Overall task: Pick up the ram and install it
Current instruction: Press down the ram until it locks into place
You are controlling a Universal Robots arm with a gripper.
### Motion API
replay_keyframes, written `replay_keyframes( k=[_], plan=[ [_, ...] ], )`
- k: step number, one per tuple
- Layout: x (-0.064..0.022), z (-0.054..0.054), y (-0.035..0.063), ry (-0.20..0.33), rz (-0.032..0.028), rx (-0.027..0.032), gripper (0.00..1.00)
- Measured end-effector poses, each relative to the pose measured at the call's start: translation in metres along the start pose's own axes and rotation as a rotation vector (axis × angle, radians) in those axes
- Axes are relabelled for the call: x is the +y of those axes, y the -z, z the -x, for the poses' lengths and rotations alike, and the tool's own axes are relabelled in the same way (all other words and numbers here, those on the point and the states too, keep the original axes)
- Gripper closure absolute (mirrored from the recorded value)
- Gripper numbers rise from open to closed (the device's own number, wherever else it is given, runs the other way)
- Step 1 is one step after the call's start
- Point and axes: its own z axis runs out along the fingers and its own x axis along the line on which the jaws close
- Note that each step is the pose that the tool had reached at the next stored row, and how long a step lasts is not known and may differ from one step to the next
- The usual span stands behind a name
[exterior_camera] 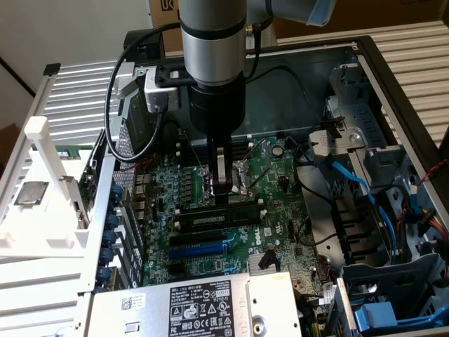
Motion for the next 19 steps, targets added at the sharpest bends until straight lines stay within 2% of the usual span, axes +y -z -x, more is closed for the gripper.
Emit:
replay_keyframes(
  k=[6, 19],
  plan=[
    [0.0023, 0.0064, -0.0044, 0.0, 0.0, 0.0002, 0.9],
    [0.0015, 0.0054, -0.0087, 0.0, -0.0001, 0.0002, 0.9]
  ],
)
